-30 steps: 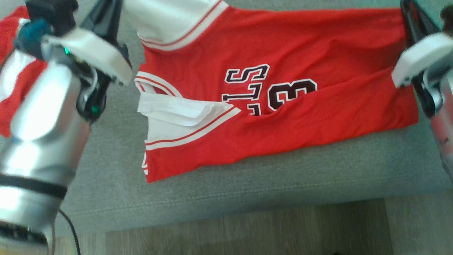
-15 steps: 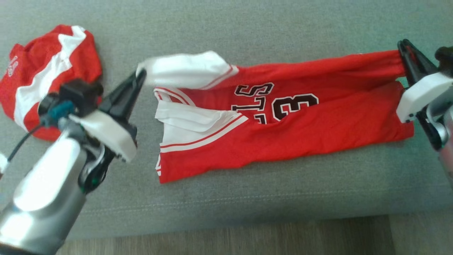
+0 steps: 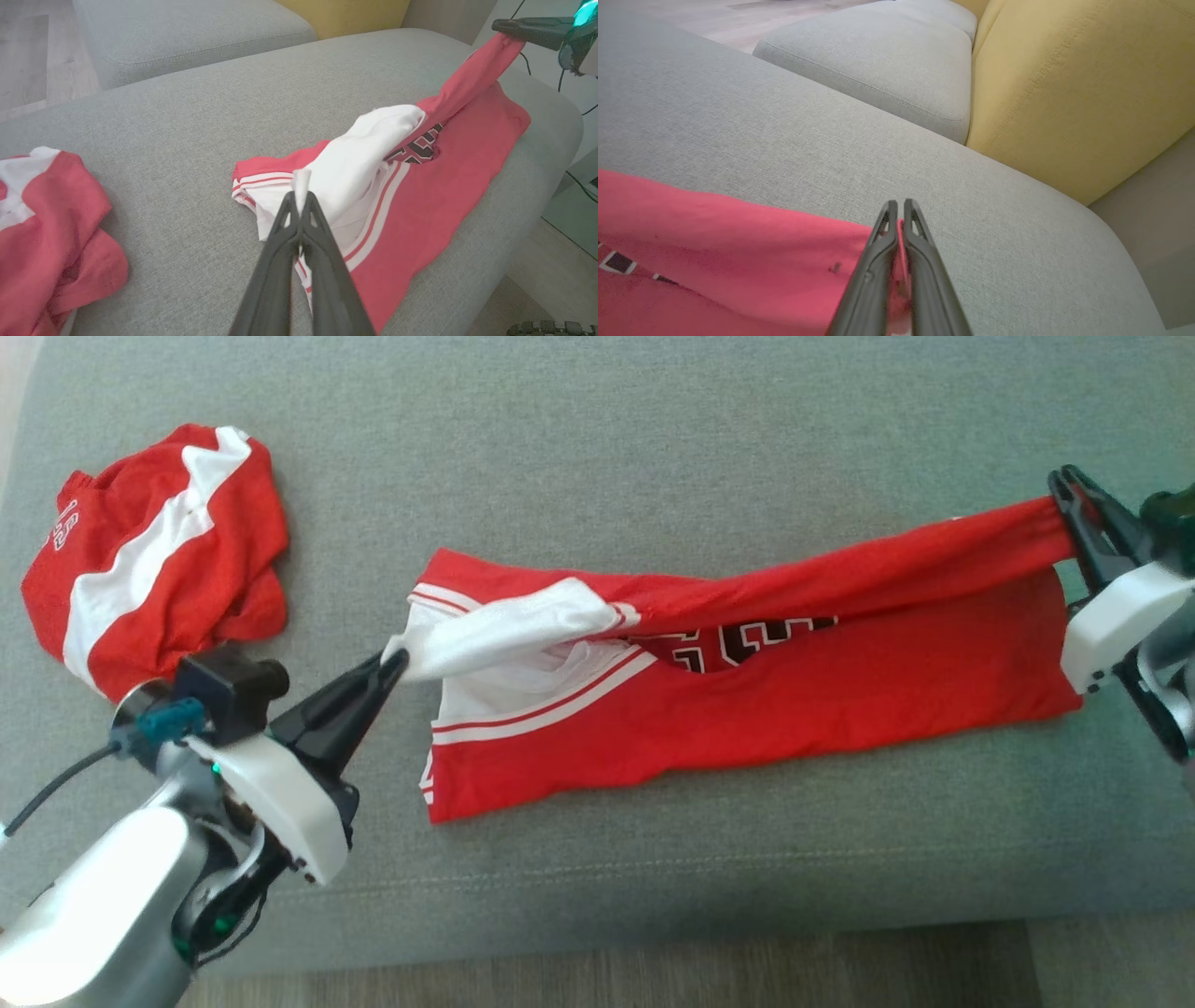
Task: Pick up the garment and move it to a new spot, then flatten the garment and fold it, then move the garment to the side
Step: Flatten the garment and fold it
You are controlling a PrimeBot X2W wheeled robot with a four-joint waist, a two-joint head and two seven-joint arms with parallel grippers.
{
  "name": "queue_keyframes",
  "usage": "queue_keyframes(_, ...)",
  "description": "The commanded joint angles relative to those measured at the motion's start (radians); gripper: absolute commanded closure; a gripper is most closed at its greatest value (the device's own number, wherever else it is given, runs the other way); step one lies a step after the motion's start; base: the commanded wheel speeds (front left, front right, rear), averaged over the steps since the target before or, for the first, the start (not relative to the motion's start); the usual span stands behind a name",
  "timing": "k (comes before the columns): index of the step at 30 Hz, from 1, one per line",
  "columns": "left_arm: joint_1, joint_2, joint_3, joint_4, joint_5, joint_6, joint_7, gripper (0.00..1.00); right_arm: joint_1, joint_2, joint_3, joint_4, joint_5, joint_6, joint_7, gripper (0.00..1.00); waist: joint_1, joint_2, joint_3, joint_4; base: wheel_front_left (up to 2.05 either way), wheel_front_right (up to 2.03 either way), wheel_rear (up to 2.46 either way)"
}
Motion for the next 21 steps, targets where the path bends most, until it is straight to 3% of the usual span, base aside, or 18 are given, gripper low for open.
queue_keyframes(1, -0.026, 0.053, 0.043, -0.041, -0.008, -0.006, 0.009, 1.00, 0.019, -0.032, 0.017, -0.037, 0.000, 0.000, -0.005, 1.00, 0.0000, -0.0001, -0.001, 0.000, 0.00, 0.00, 0.00)
queue_keyframes(13, 0.008, 0.106, -0.028, -0.121, -0.059, -0.028, 0.115, 1.00, 0.122, -0.128, 0.101, -0.148, 0.126, 0.000, 0.130, 1.00, 0.0000, -0.0001, -0.005, -0.003, 0.00, 0.00, 0.00)
queue_keyframes(14, 0.012, 0.109, -0.036, -0.124, -0.065, -0.029, 0.124, 1.00, 0.136, -0.137, 0.098, -0.160, 0.156, 0.000, 0.160, 0.76, 0.0000, -0.0001, -0.006, -0.005, 0.00, 0.00, 0.00)
queue_keyframes(15, 0.014, 0.112, -0.044, -0.128, -0.070, -0.031, 0.132, 0.71, 0.151, -0.148, 0.097, -0.175, 0.181, 0.000, 0.193, 0.00, 0.0000, -0.0001, -0.007, -0.007, 0.00, 0.00, 0.00)
queue_keyframes(16, 0.016, 0.115, -0.048, -0.131, -0.074, -0.032, 0.136, 0.28, 0.162, -0.158, 0.090, -0.192, 0.204, 0.000, 0.218, 0.00, 0.0000, -0.0001, -0.007, -0.009, 0.00, 0.00, 0.00)
queue_keyframes(17, 0.019, 0.117, -0.050, -0.131, -0.082, -0.032, 0.140, 0.00, 0.172, -0.167, 0.078, -0.208, 0.225, 0.000, 0.241, 0.00, 0.0000, -0.0001, -0.008, -0.011, 0.00, 0.00, 0.00)
queue_keyframes(21, 0.018, 0.125, -0.042, -0.138, -0.093, -0.029, 0.130, 0.00, 0.200, -0.190, -0.018, -0.266, 0.225, 0.000, 0.292, 0.00, 0.0000, -0.0001, -0.017, -0.021, 0.00, 0.00, 0.00)
